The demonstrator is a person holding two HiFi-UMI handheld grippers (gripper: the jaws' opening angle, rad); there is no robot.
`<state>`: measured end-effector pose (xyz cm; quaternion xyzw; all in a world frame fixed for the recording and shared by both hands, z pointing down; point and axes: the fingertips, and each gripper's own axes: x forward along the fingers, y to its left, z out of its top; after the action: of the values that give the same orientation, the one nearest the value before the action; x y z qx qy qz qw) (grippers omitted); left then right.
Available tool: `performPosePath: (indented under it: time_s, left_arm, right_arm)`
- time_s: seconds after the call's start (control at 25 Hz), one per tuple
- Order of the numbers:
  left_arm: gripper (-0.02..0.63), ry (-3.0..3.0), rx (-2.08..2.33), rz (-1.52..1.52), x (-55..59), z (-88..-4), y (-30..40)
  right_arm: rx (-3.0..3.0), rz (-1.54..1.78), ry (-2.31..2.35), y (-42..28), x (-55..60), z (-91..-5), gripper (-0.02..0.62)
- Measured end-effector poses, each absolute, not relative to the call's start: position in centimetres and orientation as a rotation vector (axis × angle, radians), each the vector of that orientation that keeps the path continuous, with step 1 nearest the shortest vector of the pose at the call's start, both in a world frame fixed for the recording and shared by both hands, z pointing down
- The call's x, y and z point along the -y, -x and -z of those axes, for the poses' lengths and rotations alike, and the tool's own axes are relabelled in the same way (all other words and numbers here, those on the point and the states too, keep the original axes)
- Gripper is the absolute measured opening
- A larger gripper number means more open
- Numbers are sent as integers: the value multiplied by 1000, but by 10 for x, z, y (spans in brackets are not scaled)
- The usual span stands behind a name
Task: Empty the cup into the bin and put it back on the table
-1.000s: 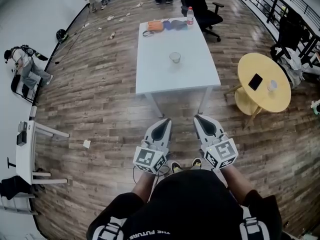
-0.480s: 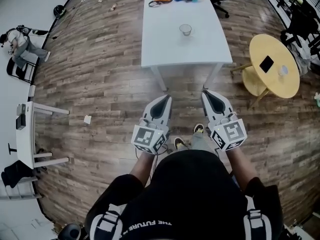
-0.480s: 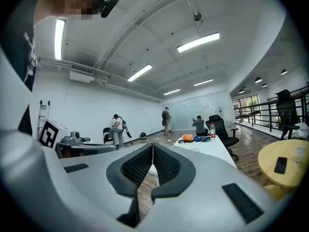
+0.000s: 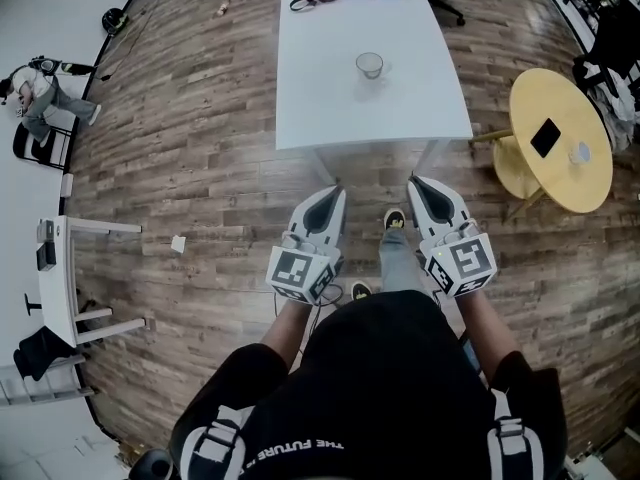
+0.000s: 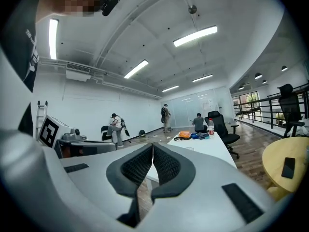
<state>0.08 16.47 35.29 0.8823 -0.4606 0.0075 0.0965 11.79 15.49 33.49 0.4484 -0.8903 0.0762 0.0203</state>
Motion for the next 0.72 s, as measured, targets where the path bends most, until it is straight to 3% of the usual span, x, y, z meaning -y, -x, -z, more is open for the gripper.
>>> performPosePath:
  time_s: [0.4, 0.72]
  left_arm:
    - [21, -2671, 1360, -159, 21, -359, -63]
    - [21, -2647, 1401, -204, 91, -371, -68]
  right_arm:
    - [2775, -275, -1366, -162, 25, -345, 17]
    - [2777, -271, -1263, -163, 99, -368, 17]
